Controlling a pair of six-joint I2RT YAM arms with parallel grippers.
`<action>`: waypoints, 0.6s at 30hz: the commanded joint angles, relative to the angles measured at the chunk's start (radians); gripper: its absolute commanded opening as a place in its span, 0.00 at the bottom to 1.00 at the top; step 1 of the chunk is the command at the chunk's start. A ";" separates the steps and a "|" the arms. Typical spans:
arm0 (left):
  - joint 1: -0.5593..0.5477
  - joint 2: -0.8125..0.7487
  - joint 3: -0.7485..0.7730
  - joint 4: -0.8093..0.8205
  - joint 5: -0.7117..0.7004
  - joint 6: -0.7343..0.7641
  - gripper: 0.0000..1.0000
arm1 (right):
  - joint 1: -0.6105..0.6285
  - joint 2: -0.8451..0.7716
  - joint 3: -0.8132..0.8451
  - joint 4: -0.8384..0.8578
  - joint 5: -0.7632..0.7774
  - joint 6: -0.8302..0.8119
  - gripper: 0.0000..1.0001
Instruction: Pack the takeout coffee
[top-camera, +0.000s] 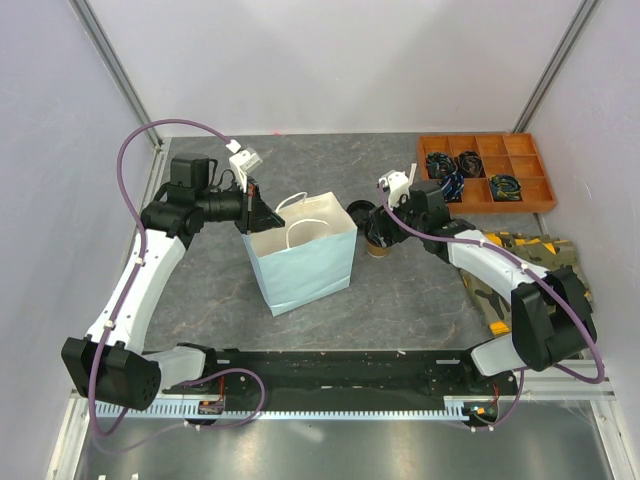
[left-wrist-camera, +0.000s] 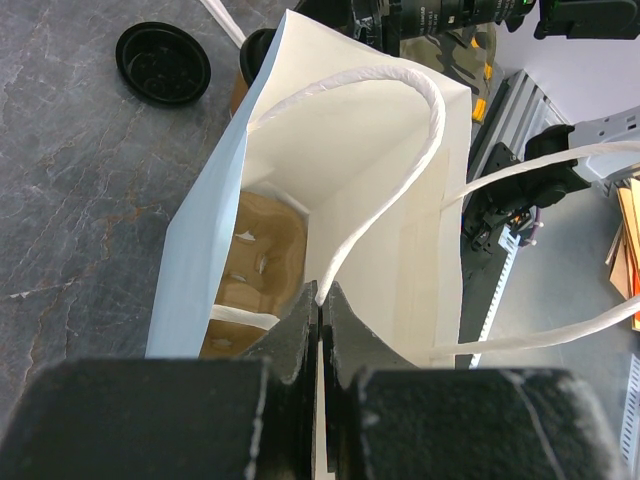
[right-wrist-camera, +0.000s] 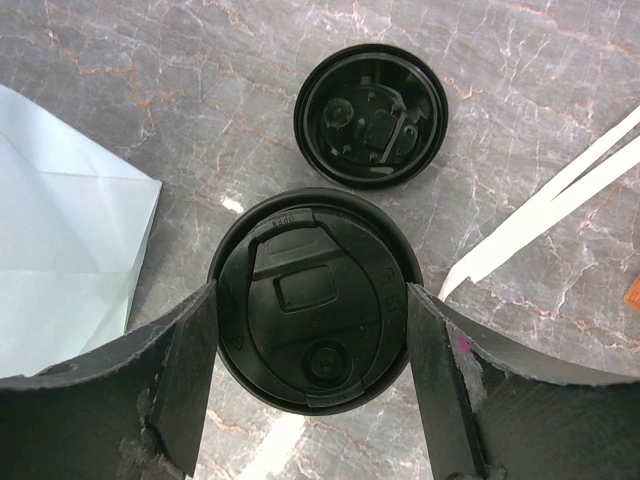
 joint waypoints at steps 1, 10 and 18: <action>0.000 -0.014 0.025 0.000 0.009 0.015 0.02 | -0.003 -0.052 0.056 -0.032 -0.029 0.008 0.64; 0.001 -0.006 0.025 -0.003 0.014 0.016 0.02 | -0.003 -0.062 0.036 -0.072 -0.016 -0.033 0.63; 0.000 -0.011 0.025 -0.002 0.015 0.016 0.02 | -0.003 -0.043 -0.004 -0.051 -0.015 -0.062 0.66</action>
